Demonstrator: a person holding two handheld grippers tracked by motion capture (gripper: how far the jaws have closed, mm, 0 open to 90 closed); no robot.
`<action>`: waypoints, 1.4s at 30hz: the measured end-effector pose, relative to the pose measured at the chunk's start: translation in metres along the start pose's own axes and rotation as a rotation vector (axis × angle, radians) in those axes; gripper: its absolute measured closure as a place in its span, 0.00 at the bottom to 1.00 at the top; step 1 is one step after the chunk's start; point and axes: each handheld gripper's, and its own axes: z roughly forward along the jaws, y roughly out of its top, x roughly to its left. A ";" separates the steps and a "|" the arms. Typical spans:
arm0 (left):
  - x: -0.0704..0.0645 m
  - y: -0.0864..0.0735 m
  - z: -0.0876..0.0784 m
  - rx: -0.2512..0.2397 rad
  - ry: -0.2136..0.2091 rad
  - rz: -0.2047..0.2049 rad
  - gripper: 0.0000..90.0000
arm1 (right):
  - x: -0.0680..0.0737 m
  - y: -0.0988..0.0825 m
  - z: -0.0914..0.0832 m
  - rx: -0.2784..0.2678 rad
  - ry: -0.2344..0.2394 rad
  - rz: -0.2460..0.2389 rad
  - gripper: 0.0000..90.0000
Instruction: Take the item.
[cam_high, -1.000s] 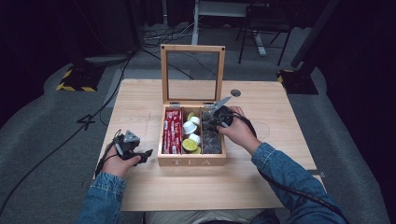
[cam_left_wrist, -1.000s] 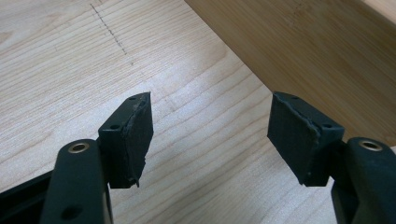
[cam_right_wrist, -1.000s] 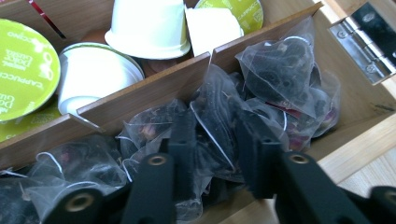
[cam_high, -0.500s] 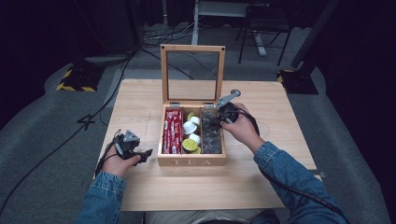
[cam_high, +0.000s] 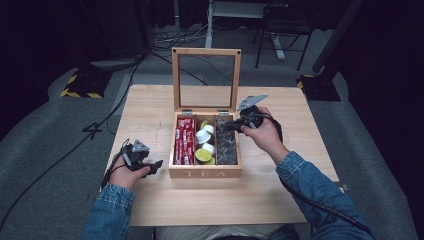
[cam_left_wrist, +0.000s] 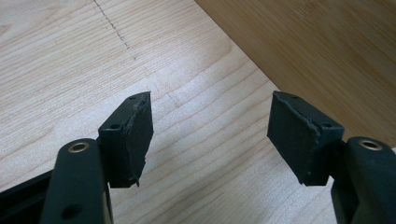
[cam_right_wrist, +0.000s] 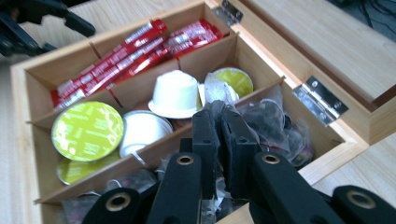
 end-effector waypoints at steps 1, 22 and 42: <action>0.000 0.000 0.000 0.001 0.000 0.000 0.35 | 0.000 0.001 -0.002 -0.009 0.005 0.001 0.95; 0.005 -0.003 0.004 0.039 0.018 -0.021 0.35 | 0.002 -0.005 -0.053 -0.115 -0.024 0.008 0.95; 0.009 -0.007 0.006 0.054 0.021 -0.022 0.35 | -0.012 -0.035 -0.115 -0.119 -0.169 0.032 0.95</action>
